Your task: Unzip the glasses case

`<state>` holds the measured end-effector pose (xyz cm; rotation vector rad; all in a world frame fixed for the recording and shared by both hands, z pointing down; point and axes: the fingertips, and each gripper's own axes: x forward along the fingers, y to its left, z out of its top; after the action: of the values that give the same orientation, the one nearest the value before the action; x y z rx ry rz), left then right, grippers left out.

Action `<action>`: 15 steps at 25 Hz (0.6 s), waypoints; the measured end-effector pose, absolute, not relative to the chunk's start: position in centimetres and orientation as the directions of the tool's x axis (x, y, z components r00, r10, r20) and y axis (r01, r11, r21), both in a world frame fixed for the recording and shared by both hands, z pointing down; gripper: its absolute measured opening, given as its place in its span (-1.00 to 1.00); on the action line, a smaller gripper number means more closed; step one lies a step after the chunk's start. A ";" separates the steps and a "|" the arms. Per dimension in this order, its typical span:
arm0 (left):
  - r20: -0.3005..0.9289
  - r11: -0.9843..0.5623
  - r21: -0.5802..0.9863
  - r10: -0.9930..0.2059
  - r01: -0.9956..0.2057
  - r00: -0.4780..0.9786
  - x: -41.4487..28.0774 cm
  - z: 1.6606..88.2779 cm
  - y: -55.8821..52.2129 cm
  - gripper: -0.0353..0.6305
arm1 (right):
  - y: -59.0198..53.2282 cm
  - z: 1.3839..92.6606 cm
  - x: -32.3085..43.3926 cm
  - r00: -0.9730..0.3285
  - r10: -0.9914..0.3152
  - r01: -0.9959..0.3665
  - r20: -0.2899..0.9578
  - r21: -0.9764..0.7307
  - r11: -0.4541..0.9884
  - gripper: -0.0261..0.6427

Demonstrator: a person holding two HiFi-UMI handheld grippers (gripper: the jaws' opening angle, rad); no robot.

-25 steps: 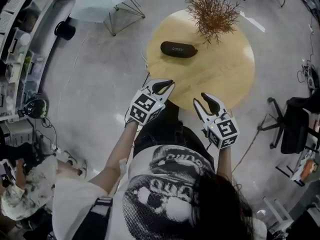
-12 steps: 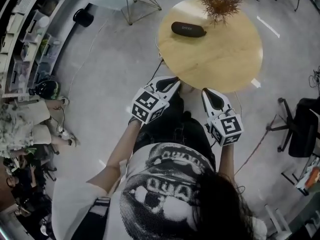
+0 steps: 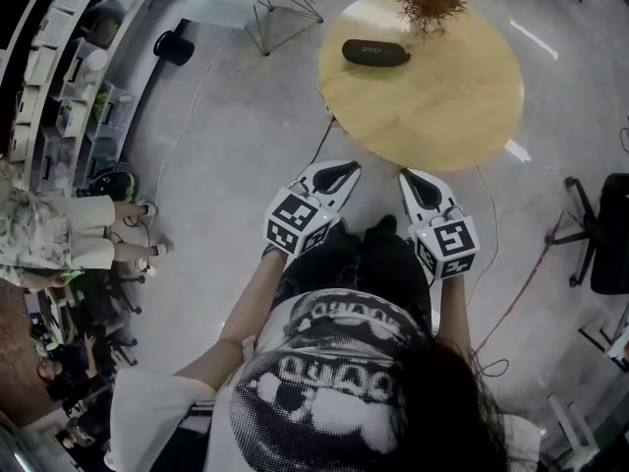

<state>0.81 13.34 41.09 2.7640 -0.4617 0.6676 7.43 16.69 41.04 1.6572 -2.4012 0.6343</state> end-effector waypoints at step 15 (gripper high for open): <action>0.432 -0.927 0.179 -0.227 -0.329 0.873 -7.8 40.4 16.6 -0.85 | 18.5 41.3 -2.7 -0.383 -0.823 -0.924 0.418 -0.165 0.346 -0.94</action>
<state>-7.77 16.64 40.38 2.7970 -0.4221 0.6013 -2.71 18.53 41.28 1.5654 -2.3500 0.5508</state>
